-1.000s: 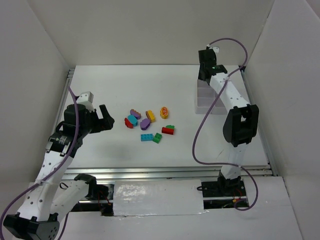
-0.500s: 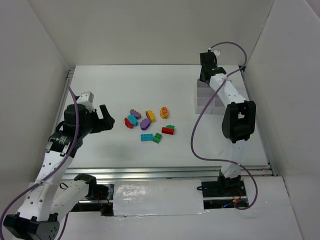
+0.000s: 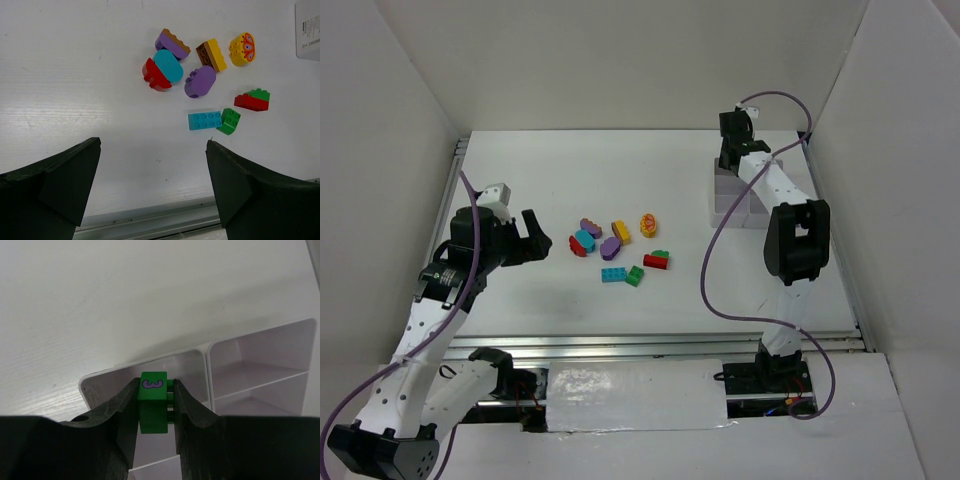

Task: Sort the legos into containers by color

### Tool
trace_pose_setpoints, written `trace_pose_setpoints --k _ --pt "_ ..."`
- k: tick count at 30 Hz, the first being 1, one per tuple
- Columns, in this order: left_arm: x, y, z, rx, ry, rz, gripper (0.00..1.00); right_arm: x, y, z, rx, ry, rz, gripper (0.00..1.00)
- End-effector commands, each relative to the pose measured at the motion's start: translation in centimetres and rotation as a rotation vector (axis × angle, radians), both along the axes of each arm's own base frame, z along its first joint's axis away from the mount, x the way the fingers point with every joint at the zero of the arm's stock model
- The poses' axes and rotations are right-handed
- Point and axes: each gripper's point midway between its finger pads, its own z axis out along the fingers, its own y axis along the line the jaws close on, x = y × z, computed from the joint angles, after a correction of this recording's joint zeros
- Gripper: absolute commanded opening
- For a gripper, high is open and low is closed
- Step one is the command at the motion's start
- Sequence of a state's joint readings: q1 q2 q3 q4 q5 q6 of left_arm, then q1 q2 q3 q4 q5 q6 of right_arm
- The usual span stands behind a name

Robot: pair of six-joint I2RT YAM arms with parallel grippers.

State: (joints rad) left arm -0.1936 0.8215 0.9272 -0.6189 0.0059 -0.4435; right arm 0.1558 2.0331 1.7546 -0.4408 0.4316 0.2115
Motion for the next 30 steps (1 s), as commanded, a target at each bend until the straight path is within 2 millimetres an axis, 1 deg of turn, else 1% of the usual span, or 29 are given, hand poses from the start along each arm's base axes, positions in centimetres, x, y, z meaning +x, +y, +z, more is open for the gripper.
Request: trace_pose_setpoints --k 1,3,4,6,7,8,9,10,13,14,16,17,18,19,20,21,22,23,24,25,26,27,28,29,30 --pt "0.6 -0.5 0.8 0.004 -0.045 -0.036 1.0 1.1 -0.5 0.5 0.005 -0.048 -0.019 0.28" --pt "0.6 -0.6 0.8 0.002 -0.045 -0.038 1.0 0.9 -0.5 0.7 0.011 -0.05 -0.014 0.36" --pt "0.6 -0.6 0.8 0.001 -0.043 -0.039 1.0 0.9 -0.4 0.7 0.016 -0.051 -0.011 0.42" --pt "0.6 -0.6 0.7 0.002 -0.042 -0.042 0.99 0.7 -0.2 0.9 0.021 -0.054 -0.004 0.48" --pt "0.6 -0.6 0.8 0.001 -0.043 -0.041 1.0 0.6 -0.3 0.9 0.022 -0.056 -0.006 0.59" --pt "0.5 -0.6 0.8 0.002 -0.045 -0.042 1.0 0.6 -0.3 1.1 0.022 -0.059 -0.006 0.63" --pt "0.5 -0.6 0.9 -0.001 -0.046 -0.042 0.99 0.5 -0.5 1.0 0.019 -0.055 -0.009 0.64" --pt "0.5 -0.6 0.9 0.0 -0.046 -0.043 0.99 0.5 -0.4 1.0 0.017 -0.054 -0.01 0.7" --pt "0.5 -0.6 1.0 0.0 -0.052 -0.042 1.0 0.4 -0.3 1.1 0.022 -0.043 -0.008 0.69" --pt "0.5 -0.6 0.9 0.001 -0.049 -0.042 0.99 0.2 -0.3 1.7 0.033 -0.047 -0.008 0.68" --pt "0.5 -0.6 0.9 0.002 -0.05 -0.04 1.0 -0.5 0.9 2.6 0.073 -0.048 0.025 0.65" --pt "0.5 -0.6 0.9 0.002 -0.048 -0.04 0.99 -1.2 2.1 4.8 0.115 -0.081 0.07 0.65" --pt "0.5 -0.5 1.0 0.002 -0.053 -0.036 0.99 -2.3 3.1 4.8 0.136 -0.068 0.1 0.65" --pt "0.5 -0.4 1.1 0.005 -0.053 -0.032 1.0 -3.3 5.4 5.3 0.156 -0.067 0.156 0.67" --pt "0.4 -0.3 1.1 0.007 -0.052 -0.026 1.0 -5.1 7.2 6.0 0.188 -0.064 0.213 0.7" --pt "0.4 -0.1 1.2 0.009 -0.053 -0.016 0.99 -6.7 8.5 5.8 0.198 -0.028 0.249 0.71" --pt "0.4 -0.1 1.3 0.005 -0.054 -0.01 0.99 -8.3 11.5 5.6 0.221 -0.007 0.298 0.74" --pt "0.5 0.6 1.4 0.022 -0.057 0.026 1.0 -10.5 12.8 4.9 0.227 0.017 0.324 0.8" --pt "0.4 1.0 1.3 0.03 -0.049 0.05 1.0 -11.7 14.6 4.7 0.25 0.02 0.367 0.98" --pt "0.5 1.9 1.4 0.047 -0.053 0.103 1.0 -13.7 17.8 4.0 0.256 0.04 0.446 1.0" --pt "0.5 2.4 1.4 0.055 -0.05 0.131 1.0 -15.4 18.7 3.0 0.255 0.067 0.469 1.0" --pt "0.3 2.9 1.3 0.067 -0.038 0.16 0.99 -16.4 19.9 2.5 0.271 0.077 0.476 1.0" --pt "0.4 3.7 1.5 0.077 -0.043 0.209 0.99 -18.2 22.1 2.0 0.277 0.098 0.532 0.99" --pt "0.3 4.0 1.7 0.081 -0.046 0.227 1.0 -19.2 22.8 1.4 0.279 0.118 0.529 1.0" --pt "0.1 4.2 1.6 0.085 -0.042 0.239 0.99 -19.9 22.9 0.9 0.297 0.126 0.449 0.97"
